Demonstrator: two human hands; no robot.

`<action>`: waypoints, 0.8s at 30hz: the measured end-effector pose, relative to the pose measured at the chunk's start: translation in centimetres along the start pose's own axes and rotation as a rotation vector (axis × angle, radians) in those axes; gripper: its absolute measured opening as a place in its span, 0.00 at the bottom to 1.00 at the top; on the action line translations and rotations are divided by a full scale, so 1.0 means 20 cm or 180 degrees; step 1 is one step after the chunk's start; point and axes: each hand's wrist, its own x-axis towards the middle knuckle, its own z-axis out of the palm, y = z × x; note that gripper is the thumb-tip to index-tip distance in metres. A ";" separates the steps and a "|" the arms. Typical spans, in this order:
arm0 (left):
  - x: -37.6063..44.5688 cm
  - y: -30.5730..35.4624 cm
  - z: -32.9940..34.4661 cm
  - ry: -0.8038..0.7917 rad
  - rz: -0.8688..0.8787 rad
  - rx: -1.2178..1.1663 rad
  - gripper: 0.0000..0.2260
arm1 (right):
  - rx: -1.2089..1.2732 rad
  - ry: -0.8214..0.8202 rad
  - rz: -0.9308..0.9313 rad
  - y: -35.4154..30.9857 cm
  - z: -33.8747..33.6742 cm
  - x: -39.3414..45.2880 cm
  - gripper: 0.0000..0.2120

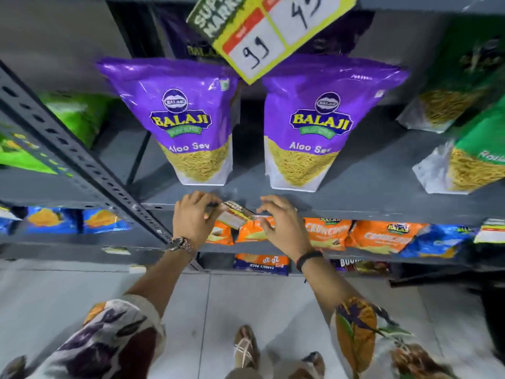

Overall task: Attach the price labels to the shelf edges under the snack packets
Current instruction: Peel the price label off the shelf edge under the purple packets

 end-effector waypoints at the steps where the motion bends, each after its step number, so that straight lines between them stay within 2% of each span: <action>1: 0.01 0.01 0.00 -0.0022 0.0060 -0.0033 0.14 | -0.0128 0.0013 0.0031 -0.01 0.01 0.01 0.04; 3: 0.04 0.04 -0.01 -0.0033 0.0228 -0.0093 0.12 | -0.0323 0.0009 0.0102 0.00 0.04 0.01 0.02; 8: 0.07 0.05 -0.02 -0.0028 0.0379 -0.0181 0.10 | -0.0754 0.0086 0.0122 -0.01 0.10 0.03 0.04; 13: 0.06 0.03 -0.03 -0.0045 0.0408 -0.0021 0.06 | -0.0542 0.0069 -0.0002 0.00 0.09 0.02 0.04; 15: 0.04 0.02 -0.03 -0.0009 0.0163 -0.0206 0.07 | -0.0443 0.0002 0.0000 0.00 0.06 0.01 0.03; 18: 0.01 0.01 -0.02 0.0018 -0.0164 -0.0439 0.09 | -0.0207 -0.0048 0.0135 0.00 0.03 0.03 0.07; 24: -0.08 -0.06 -0.01 -0.0197 0.0102 -0.0122 0.09 | -0.0118 -0.0278 0.0088 0.02 0.00 0.00 0.04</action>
